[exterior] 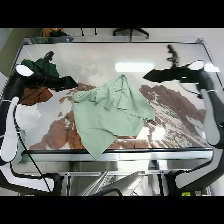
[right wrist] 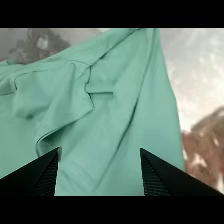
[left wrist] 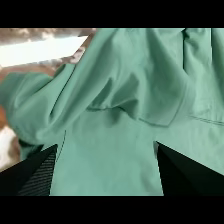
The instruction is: Fold the shirts.
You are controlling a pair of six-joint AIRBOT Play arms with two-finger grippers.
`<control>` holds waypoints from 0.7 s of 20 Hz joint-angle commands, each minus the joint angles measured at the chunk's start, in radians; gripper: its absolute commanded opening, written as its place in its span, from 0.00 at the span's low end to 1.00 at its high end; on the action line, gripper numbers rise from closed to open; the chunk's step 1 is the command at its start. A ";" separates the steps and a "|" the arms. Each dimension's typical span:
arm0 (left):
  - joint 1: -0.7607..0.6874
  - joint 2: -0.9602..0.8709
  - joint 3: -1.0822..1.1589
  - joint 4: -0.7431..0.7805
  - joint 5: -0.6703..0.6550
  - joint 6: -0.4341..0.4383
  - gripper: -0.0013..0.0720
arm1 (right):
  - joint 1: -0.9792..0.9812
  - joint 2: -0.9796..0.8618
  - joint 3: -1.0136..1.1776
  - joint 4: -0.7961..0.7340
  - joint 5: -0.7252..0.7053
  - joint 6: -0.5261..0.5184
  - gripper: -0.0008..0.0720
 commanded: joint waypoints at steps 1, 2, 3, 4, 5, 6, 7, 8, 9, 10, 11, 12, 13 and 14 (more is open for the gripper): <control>0.097 0.007 -0.029 0.004 -0.192 -0.033 0.92 | -0.139 0.113 -0.064 -0.195 0.182 0.135 0.78; 0.117 0.037 -0.113 0.003 -0.209 -0.032 0.92 | -0.169 0.154 -0.135 -0.241 0.207 0.145 0.78; 0.136 0.075 -0.228 0.003 -0.203 -0.029 0.92 | -0.196 0.199 -0.228 -0.270 0.211 0.144 0.78; 0.150 0.119 -0.359 0.003 -0.175 -0.019 0.92 | -0.217 0.238 -0.317 -0.278 0.204 0.143 0.78; 0.158 0.161 -0.482 0.002 -0.138 -0.006 0.92 | -0.236 0.291 -0.438 -0.278 0.190 0.138 0.78; 0.159 0.203 -0.610 0.002 -0.086 0.006 0.92 | -0.243 0.335 -0.544 -0.278 0.161 0.136 0.80; 0.157 0.237 -0.712 -0.003 -0.029 0.013 0.92 | -0.242 0.376 -0.644 -0.277 0.112 0.137 0.89; 0.147 0.266 -0.799 -0.029 0.036 0.029 0.92 | -0.235 0.411 -0.742 -0.270 0.056 0.137 0.90; 0.134 0.291 -0.874 -0.075 0.106 0.053 0.92 | -0.225 0.431 -0.820 -0.244 0.006 0.131 0.90; 0.118 0.307 -0.924 -0.129 0.170 0.078 0.92 | -0.210 0.437 -0.887 -0.199 -0.042 0.109 0.90; 0.094 0.314 -0.959 -0.193 0.228 0.108 0.92 | -0.193 0.434 -0.935 -0.155 -0.082 0.082 0.90; 0.072 0.313 -0.978 -0.245 0.268 0.134 0.92 | -0.170 0.422 -0.968 -0.117 -0.125 0.059 0.90; 0.045 0.303 -0.981 -0.278 0.299 0.146 0.92 | -0.142 0.404 -0.981 -0.090 -0.164 0.042 0.90; 0.013 0.282 -0.968 -0.290 0.321 0.147 0.92 | -0.115 0.384 -0.981 -0.077 -0.199 0.042 0.90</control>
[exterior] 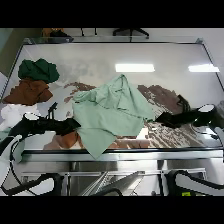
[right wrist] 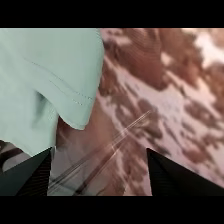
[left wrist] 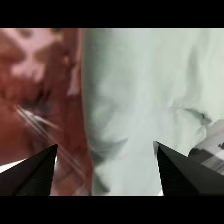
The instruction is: Fold the shirts.
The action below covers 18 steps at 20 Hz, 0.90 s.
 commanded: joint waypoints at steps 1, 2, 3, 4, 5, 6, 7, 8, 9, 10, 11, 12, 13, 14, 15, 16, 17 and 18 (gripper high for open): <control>-0.090 -0.027 -0.044 -0.098 0.161 0.051 0.92 | 0.085 -0.032 -0.092 0.096 -0.175 -0.040 0.90; -0.113 -0.048 -0.019 -0.098 0.169 0.051 0.92 | 0.114 -0.050 -0.092 0.122 -0.216 -0.060 0.90; -0.134 -0.071 0.015 -0.099 0.169 0.051 0.92 | 0.140 -0.067 -0.092 0.159 -0.253 -0.081 0.89; -0.147 -0.093 0.052 -0.098 0.161 0.050 0.85 | 0.161 -0.081 -0.090 0.203 -0.288 -0.111 0.89; -0.155 -0.113 0.089 -0.095 0.145 0.050 0.55 | 0.175 -0.090 -0.084 0.249 -0.320 -0.144 0.89; -0.157 -0.126 0.122 -0.091 0.124 0.051 0.25 | 0.177 -0.090 -0.074 0.282 -0.344 -0.164 0.88; -0.157 -0.134 0.150 -0.092 0.102 0.050 0.09 | 0.175 -0.090 -0.055 0.301 -0.351 -0.175 0.67; -0.151 -0.137 0.177 -0.092 0.080 0.050 0.03 | 0.175 -0.089 -0.031 0.302 -0.347 -0.187 0.29; -0.144 -0.132 0.202 -0.092 0.062 0.050 0.03 | 0.175 -0.085 -0.003 0.301 -0.321 -0.201 0.13; -0.134 -0.118 0.225 -0.093 0.041 0.048 0.03 | 0.175 -0.080 0.024 0.301 -0.284 -0.205 0.09; -0.124 -0.097 0.249 -0.094 0.018 0.047 0.03 | 0.176 -0.070 0.055 0.302 -0.231 -0.204 0.04; -0.114 -0.063 0.278 -0.099 -0.008 0.046 0.03 | 0.175 -0.053 0.087 0.306 -0.176 -0.203 0.04; -0.105 -0.023 0.311 -0.104 -0.039 0.041 0.03 | 0.173 -0.027 0.128 0.317 -0.110 -0.196 0.04; -0.095 0.029 0.355 -0.104 -0.080 0.022 0.03 | 0.165 0.003 0.175 0.344 -0.044 -0.188 0.04; -0.087 0.085 0.402 -0.104 -0.120 0.005 0.03 | 0.148 0.042 0.237 0.395 0.028 -0.189 0.04; -0.079 0.150 0.461 -0.104 -0.159 -0.009 0.03 | 0.128 0.086 0.304 0.447 0.081 -0.190 0.04; -0.074 0.214 0.521 -0.104 -0.183 -0.021 0.03 | 0.108 0.132 0.372 0.485 0.107 -0.190 0.04; -0.070 0.286 0.589 -0.108 -0.189 -0.023 0.03 | 0.087 0.181 0.439 0.509 0.112 -0.196 0.04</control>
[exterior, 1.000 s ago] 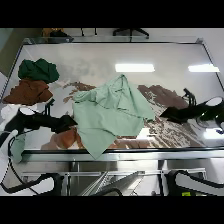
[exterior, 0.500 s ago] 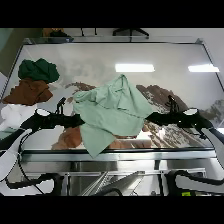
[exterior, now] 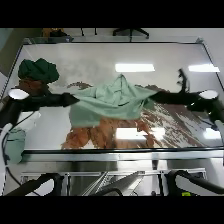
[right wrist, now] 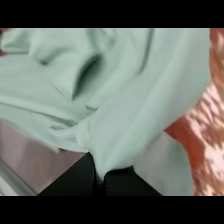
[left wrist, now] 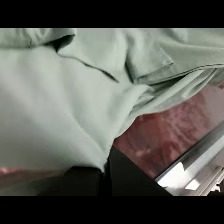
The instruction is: Fold the shirts.
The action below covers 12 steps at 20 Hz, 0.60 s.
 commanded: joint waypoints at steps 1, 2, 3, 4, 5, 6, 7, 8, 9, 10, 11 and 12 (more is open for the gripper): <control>0.025 0.219 0.210 -0.031 -0.073 -0.028 0.03 | -0.064 0.157 0.230 0.112 0.117 -0.007 0.04; 0.040 0.283 0.282 -0.061 -0.056 -0.028 0.03 | -0.091 0.204 0.290 0.106 0.104 -0.006 0.04; 0.059 0.339 0.354 -0.080 -0.039 -0.028 0.03 | -0.127 0.254 0.344 0.105 0.084 -0.007 0.04; 0.079 0.385 0.421 -0.075 -0.029 -0.028 0.03 | -0.164 0.298 0.387 0.105 0.056 -0.012 0.04; 0.101 0.423 0.480 -0.070 -0.027 -0.028 0.03 | -0.204 0.342 0.425 0.104 0.025 -0.038 0.04; 0.131 0.461 0.528 -0.069 -0.024 -0.028 0.03 | -0.244 0.382 0.451 0.104 -0.008 -0.060 0.04; 0.169 0.494 0.564 -0.066 -0.023 -0.028 0.03 | -0.276 0.415 0.464 0.105 -0.037 -0.075 0.04; 0.206 0.518 0.591 -0.048 -0.024 -0.029 0.03 | -0.304 0.441 0.467 0.105 -0.061 -0.085 0.04; 0.247 0.541 0.605 -0.012 -0.024 -0.028 0.03 | -0.330 0.454 0.467 0.105 -0.063 -0.085 0.04; 0.285 0.558 0.597 0.011 -0.024 -0.028 0.03 | -0.350 0.451 0.465 0.105 -0.043 -0.085 0.04; 0.325 0.571 0.562 0.008 -0.024 -0.028 0.03 | -0.362 0.433 0.462 0.109 -0.011 -0.084 0.04; 0.352 0.573 0.515 0.007 -0.027 -0.027 0.03 | -0.369 0.399 0.452 0.137 0.030 -0.084 0.04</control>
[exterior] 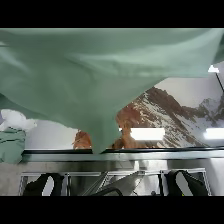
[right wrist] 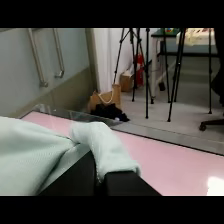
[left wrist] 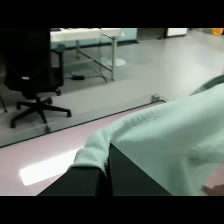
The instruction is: Fold the shirts.
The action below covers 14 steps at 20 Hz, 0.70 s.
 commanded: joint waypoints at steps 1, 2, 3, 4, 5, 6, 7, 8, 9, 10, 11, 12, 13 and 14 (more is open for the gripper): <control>0.106 0.038 -0.087 0.026 -0.001 0.000 0.03 | -0.048 -0.050 -0.013 0.081 0.082 -0.012 0.04; 0.105 0.013 -0.149 -0.005 -0.009 0.014 0.03 | -0.047 -0.098 -0.047 0.146 0.136 -0.024 0.04; 0.087 -0.026 -0.212 -0.056 -0.016 0.053 0.03 | -0.035 -0.145 -0.086 0.196 0.183 -0.044 0.04; 0.044 -0.079 -0.278 -0.103 -0.014 0.106 0.03 | 0.000 -0.198 -0.135 0.218 0.208 -0.053 0.04; -0.014 -0.142 -0.327 -0.112 0.000 0.142 0.03 | 0.049 -0.243 -0.183 0.212 0.203 -0.064 0.04; -0.087 -0.219 -0.369 -0.105 0.036 0.178 0.03 | 0.105 -0.290 -0.233 0.193 0.181 -0.068 0.04; -0.161 -0.305 -0.402 -0.081 0.082 0.208 0.03 | 0.171 -0.345 -0.286 0.158 0.137 -0.070 0.05; -0.219 -0.393 -0.421 -0.055 0.134 0.225 0.03 | 0.238 -0.406 -0.334 0.106 0.065 -0.076 0.05; -0.268 -0.496 -0.427 -0.021 0.202 0.227 0.03 | 0.292 -0.463 -0.372 0.055 -0.027 -0.076 0.04; -0.301 -0.597 -0.418 -0.003 0.266 0.227 0.03 | 0.340 -0.534 -0.394 -0.007 -0.142 -0.076 0.04; -0.319 -0.707 -0.387 -0.002 0.307 0.227 0.03 | 0.374 -0.607 -0.396 -0.055 -0.244 -0.076 0.04; -0.328 -0.808 -0.336 -0.005 0.312 0.227 0.03 | 0.394 -0.678 -0.395 -0.063 -0.325 -0.082 0.04; -0.332 -0.910 -0.266 -0.007 0.289 0.223 0.04 | 0.402 -0.753 -0.389 -0.047 -0.390 -0.088 0.05; -0.332 -0.993 -0.193 -0.021 0.242 0.204 0.04 | 0.403 -0.810 -0.376 -0.031 -0.416 -0.090 0.06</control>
